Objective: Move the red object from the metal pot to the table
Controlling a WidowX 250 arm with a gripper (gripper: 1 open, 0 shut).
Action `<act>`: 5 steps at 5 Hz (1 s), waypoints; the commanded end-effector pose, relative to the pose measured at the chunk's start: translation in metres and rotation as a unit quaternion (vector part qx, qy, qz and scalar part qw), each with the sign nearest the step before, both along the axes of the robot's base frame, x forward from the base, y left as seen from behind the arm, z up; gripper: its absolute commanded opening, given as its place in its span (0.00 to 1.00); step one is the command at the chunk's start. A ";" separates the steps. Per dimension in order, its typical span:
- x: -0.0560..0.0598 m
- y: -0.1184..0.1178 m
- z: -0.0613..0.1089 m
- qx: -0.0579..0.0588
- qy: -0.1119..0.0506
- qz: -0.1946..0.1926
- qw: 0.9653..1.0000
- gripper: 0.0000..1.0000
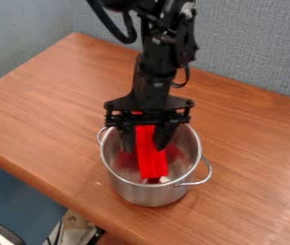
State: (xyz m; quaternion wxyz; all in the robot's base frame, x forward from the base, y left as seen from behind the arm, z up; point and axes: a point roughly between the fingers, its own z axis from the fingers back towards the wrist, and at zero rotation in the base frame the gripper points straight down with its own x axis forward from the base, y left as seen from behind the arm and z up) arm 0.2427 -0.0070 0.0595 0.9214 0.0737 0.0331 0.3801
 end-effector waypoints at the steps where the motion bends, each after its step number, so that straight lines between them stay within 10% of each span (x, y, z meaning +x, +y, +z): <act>1: 0.003 0.008 0.009 -0.003 -0.007 0.013 1.000 0.00; 5: 0.014 0.049 0.084 -0.066 -0.037 0.049 0.996 0.00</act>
